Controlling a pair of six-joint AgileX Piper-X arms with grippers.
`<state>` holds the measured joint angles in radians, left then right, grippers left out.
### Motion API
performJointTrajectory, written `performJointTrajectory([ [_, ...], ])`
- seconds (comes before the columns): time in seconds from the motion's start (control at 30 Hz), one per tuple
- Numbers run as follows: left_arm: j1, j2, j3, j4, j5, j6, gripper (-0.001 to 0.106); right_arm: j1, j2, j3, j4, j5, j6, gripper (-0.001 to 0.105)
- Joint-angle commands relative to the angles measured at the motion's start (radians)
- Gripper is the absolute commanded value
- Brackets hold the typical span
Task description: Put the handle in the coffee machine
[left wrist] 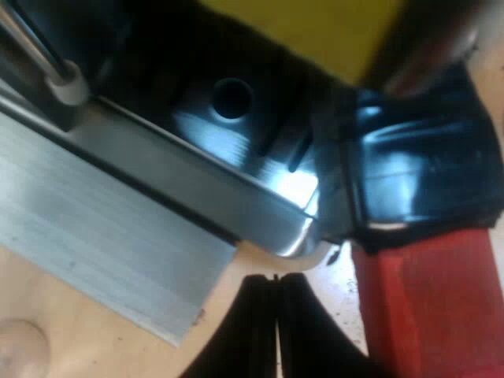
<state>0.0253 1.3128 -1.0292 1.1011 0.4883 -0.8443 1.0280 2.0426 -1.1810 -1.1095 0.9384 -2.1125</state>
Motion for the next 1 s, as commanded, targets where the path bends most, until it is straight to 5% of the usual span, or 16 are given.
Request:
performJointTrajectory([
  [0.03,-0.005,-0.013,-0.005,0.025,0.018,-0.039,0.001,0.002,-0.062,-0.039,-0.136,-0.018,-0.009,0.036],
  [0.27,-0.007,-0.066,0.002,0.025,0.132,-0.142,0.001,0.002,-0.062,-0.039,-0.136,-0.016,-0.009,0.036],
  [0.63,-0.033,-0.122,0.144,0.009,0.132,-0.166,0.001,0.002,-0.062,-0.039,-0.136,0.022,-0.007,0.036],
  [0.87,-0.152,-0.166,0.163,-0.069,0.101,-0.280,0.001,0.013,-0.089,-0.027,-0.079,0.090,-0.014,0.036],
  [1.0,-0.180,-0.166,0.163,-0.074,0.093,-0.280,0.001,0.013,-0.158,0.038,0.051,0.066,0.114,0.036],
])
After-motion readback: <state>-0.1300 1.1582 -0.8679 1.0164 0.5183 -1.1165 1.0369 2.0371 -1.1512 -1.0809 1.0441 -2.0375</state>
